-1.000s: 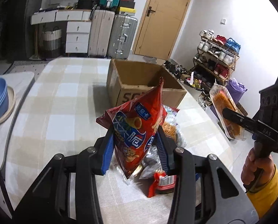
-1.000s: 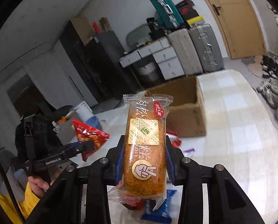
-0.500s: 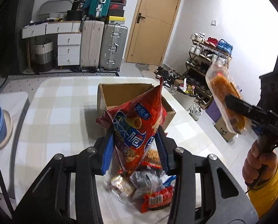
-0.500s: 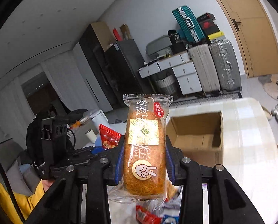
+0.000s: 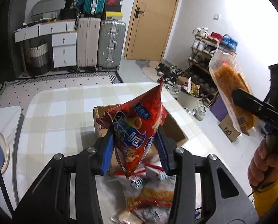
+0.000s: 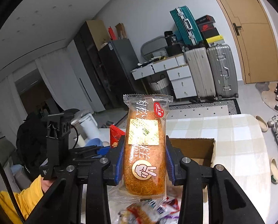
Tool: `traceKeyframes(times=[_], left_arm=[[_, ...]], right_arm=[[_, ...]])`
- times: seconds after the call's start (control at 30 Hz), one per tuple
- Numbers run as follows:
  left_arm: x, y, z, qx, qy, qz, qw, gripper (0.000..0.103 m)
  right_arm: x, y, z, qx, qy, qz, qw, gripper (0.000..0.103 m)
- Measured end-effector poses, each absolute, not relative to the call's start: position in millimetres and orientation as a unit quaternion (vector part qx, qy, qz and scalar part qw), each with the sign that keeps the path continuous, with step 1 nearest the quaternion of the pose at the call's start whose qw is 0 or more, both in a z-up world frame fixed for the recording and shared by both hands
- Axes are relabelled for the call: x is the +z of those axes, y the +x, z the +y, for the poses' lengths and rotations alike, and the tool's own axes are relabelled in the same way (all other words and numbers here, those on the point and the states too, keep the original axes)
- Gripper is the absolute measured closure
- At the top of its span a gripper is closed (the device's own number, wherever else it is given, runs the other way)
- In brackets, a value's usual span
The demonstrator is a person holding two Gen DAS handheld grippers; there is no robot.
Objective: Organize snacks
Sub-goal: 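Lift the red chip bag and sponge cake over the cardboard box with both grippers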
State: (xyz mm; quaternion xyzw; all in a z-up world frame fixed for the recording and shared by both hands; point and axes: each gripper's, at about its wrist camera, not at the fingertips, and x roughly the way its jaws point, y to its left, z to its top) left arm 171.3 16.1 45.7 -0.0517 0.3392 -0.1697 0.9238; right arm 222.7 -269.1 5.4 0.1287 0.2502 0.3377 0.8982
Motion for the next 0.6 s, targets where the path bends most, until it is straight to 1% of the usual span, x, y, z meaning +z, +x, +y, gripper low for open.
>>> traceKeyframes(times=[0.37, 0.6], left_arm=[[0, 255, -14, -0.169, -0.049, 0.384, 0.907, 0.064], [-31, 290, -22, -0.158, -0.041, 0.411, 0.897, 0.064]], right_arm=[[-49, 318, -255, 0.323, 0.137, 0.315, 0.882, 0.065], [-86, 350, -244, 0.325, 0.122, 0.357, 0.867, 0.065]])
